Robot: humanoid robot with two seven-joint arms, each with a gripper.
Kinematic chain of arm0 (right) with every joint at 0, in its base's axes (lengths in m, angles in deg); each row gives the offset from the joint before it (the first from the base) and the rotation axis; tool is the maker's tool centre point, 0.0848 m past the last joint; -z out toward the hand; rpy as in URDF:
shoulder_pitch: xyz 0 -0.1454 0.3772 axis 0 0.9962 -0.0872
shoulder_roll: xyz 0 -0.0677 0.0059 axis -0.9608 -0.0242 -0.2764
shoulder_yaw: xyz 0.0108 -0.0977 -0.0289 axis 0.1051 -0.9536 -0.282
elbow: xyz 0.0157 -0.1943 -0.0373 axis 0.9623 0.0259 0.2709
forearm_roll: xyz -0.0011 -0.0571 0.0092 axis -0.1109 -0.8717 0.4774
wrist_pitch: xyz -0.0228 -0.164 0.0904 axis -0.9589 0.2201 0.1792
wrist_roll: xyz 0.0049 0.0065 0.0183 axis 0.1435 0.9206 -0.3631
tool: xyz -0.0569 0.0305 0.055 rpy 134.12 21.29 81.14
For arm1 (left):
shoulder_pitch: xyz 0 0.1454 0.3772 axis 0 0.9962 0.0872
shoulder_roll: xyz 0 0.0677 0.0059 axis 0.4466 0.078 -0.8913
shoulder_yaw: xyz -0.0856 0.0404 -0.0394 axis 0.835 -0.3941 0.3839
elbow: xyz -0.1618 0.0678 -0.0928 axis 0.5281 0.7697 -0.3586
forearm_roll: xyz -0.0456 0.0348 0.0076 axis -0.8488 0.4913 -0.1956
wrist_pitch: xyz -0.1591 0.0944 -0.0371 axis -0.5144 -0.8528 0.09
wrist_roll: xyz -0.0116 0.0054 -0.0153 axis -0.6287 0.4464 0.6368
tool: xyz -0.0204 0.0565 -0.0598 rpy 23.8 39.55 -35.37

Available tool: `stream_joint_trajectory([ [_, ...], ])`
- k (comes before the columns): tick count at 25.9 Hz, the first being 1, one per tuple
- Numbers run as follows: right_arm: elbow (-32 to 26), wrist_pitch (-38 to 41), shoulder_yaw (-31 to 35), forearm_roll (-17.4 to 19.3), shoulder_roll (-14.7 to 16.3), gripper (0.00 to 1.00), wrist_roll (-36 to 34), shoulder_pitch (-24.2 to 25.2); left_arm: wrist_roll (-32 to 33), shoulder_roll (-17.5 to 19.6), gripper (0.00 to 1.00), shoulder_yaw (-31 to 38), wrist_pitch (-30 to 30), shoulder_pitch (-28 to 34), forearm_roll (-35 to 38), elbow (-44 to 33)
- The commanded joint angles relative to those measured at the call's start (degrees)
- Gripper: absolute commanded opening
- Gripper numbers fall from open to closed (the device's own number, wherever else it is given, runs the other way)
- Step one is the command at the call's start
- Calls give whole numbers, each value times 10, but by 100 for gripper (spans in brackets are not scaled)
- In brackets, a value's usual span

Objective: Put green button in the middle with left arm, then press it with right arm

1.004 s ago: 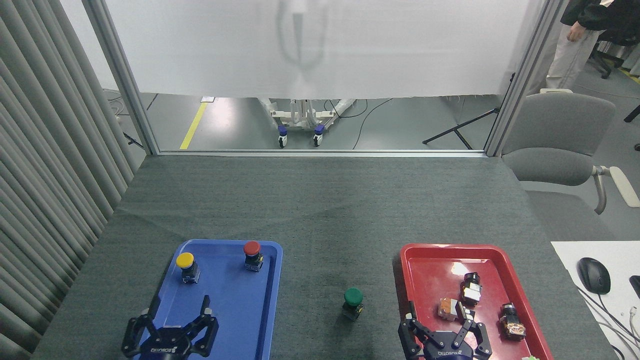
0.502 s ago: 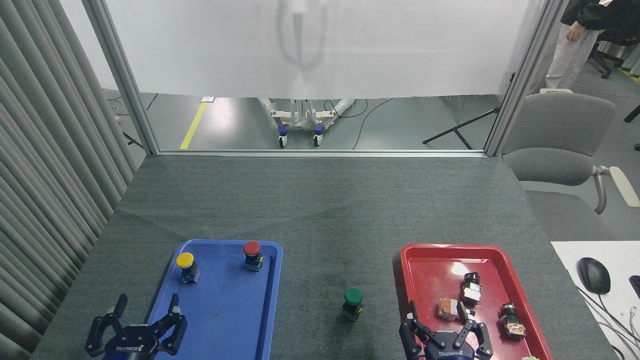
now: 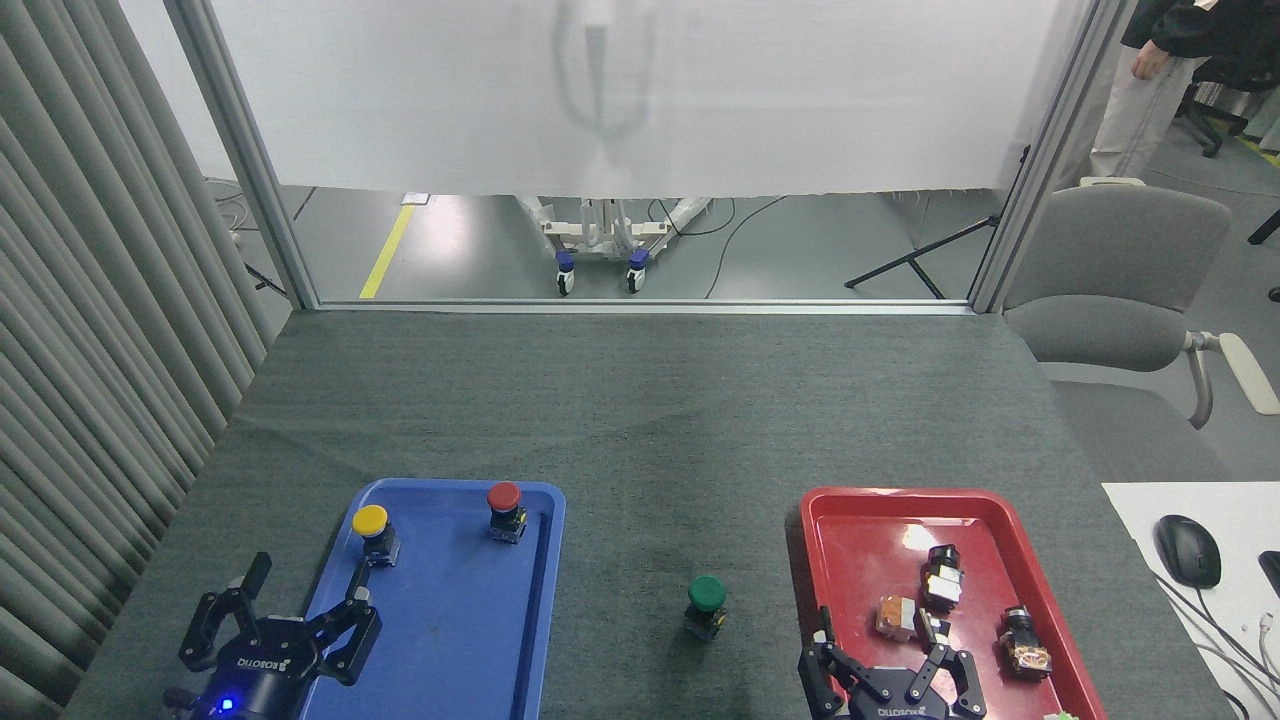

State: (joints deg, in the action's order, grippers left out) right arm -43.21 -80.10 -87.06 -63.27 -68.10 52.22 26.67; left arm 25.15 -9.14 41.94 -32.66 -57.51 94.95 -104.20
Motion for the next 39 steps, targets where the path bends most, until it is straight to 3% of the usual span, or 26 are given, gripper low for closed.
stream_joint_trajectory([
  [1,0,-1,0,0,-1,100,1,1,18,0,100,0,2,-1,0,2],
  [27,1,-17,-1,-1,2,100,1,6,22,0,100,3,23,5,-17,3],
  [39,7,-25,-4,-1,-1,100,1,2,23,-1,100,2,24,-16,-17,44],
])
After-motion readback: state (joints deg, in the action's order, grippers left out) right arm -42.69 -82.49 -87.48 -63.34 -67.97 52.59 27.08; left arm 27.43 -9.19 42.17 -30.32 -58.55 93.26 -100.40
